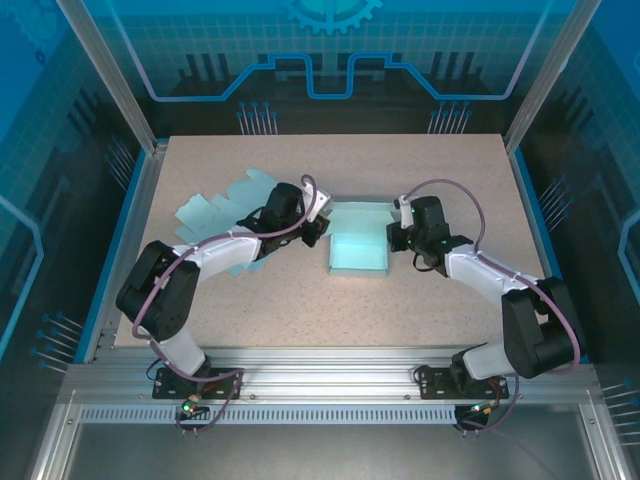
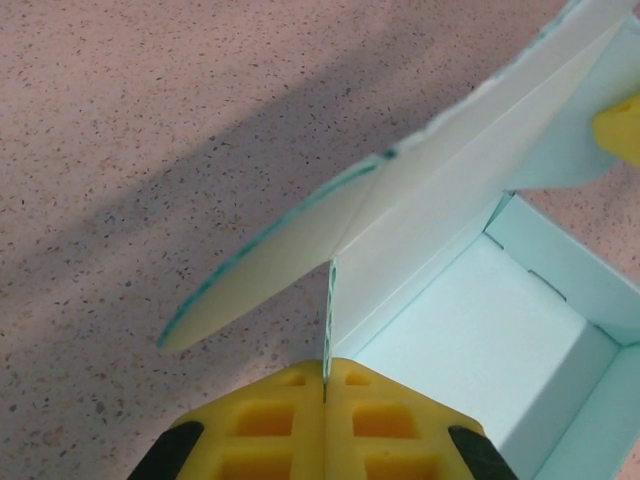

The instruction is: Fold the paper box

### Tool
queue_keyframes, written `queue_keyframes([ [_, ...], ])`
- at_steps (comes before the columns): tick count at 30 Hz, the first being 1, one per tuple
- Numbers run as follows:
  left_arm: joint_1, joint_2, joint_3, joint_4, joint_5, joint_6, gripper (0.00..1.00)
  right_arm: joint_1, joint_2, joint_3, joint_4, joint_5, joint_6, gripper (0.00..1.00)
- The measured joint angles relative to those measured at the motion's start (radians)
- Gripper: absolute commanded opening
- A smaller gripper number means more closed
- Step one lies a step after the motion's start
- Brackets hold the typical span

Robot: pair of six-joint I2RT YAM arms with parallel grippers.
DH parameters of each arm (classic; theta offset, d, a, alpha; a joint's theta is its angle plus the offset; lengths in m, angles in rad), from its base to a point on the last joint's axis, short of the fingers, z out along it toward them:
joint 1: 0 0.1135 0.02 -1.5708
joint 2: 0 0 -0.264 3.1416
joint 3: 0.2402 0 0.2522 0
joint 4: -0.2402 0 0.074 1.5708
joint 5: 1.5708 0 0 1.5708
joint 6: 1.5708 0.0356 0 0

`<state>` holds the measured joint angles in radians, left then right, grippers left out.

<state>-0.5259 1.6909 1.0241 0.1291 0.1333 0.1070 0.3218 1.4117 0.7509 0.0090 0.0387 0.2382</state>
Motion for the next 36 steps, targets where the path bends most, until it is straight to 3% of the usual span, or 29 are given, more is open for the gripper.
queue_keyframes([
  [7,-0.063,0.0,0.001,0.015,-0.126,-0.198,0.02,0.063,-0.004,-0.019,0.033,0.132,0.112,0.15],
  [12,-0.091,0.0,0.001,0.016,-0.194,-0.327,0.05,0.111,-0.004,-0.025,0.053,0.21,0.167,0.06],
  [18,-0.103,0.0,0.001,0.032,-0.241,-0.443,0.07,0.163,0.002,-0.027,0.062,0.29,0.186,0.04],
  [36,-0.166,-0.036,-0.146,0.184,-0.332,-0.562,0.06,0.283,0.017,-0.087,0.135,0.494,0.207,0.01],
])
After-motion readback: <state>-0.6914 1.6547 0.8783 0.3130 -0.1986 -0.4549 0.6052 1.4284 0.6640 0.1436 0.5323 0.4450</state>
